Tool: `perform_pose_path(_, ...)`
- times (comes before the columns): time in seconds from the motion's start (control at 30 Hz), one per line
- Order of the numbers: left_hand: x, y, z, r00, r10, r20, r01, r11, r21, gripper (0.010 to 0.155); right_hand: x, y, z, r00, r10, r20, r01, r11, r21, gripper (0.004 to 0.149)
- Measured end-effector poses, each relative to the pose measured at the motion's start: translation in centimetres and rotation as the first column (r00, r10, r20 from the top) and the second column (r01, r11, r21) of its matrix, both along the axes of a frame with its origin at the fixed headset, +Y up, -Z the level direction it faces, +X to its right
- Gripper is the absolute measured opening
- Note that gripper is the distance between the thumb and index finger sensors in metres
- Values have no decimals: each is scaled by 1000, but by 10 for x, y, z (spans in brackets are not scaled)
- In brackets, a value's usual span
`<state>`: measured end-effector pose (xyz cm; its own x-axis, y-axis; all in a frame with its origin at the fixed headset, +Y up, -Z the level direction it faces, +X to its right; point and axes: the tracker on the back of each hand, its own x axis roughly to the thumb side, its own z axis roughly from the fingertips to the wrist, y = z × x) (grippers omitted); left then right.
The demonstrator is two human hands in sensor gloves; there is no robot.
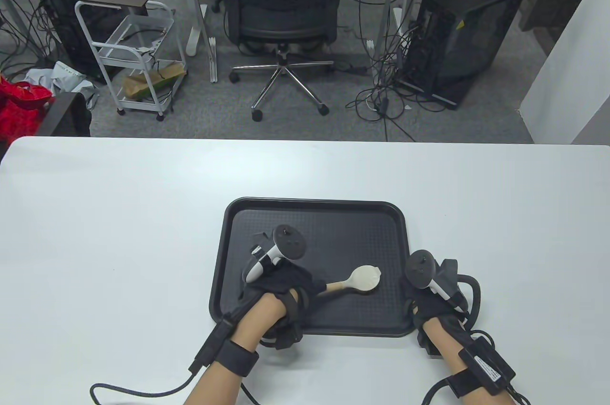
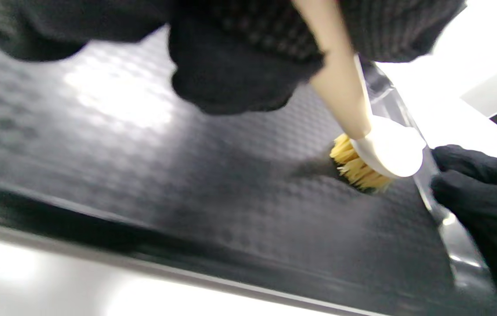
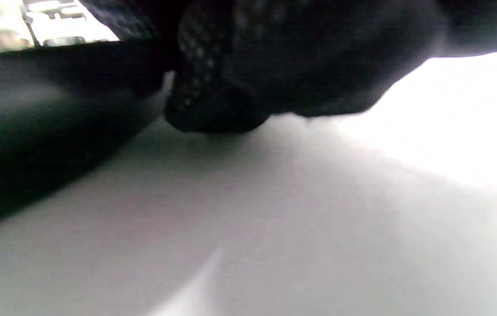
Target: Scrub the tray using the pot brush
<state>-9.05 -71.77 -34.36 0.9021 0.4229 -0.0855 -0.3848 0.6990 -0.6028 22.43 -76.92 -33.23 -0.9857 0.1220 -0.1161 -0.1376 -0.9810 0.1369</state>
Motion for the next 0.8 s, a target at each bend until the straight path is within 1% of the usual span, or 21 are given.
perform_pose_path(0.2,-41,2,-9,999,-35,-37,31,995,-99,62,0,0,0,1000,-1,0,1,1000,-1,58)
perform_pose_path(0.33,-68,6,-12,994,-77,-74,68,991,-118,62,0,0,0,1000,-3,0,3,1000,-1,58)
perform_pose_path(0.43,-87,8,-12,992,-91,-89,76,985,-154,62,0,0,0,1000,-2,1,2,1000,-1,58)
perform_pose_path(0.63,-123,9,-10,984,-99,-150,69,979,-190,62,0,0,1,1000,-3,1,3,1000,-2,58)
perform_pose_path(0.8,-162,12,-6,963,-97,-252,50,981,-188,62,0,0,1,1000,-4,1,4,1000,-2,58)
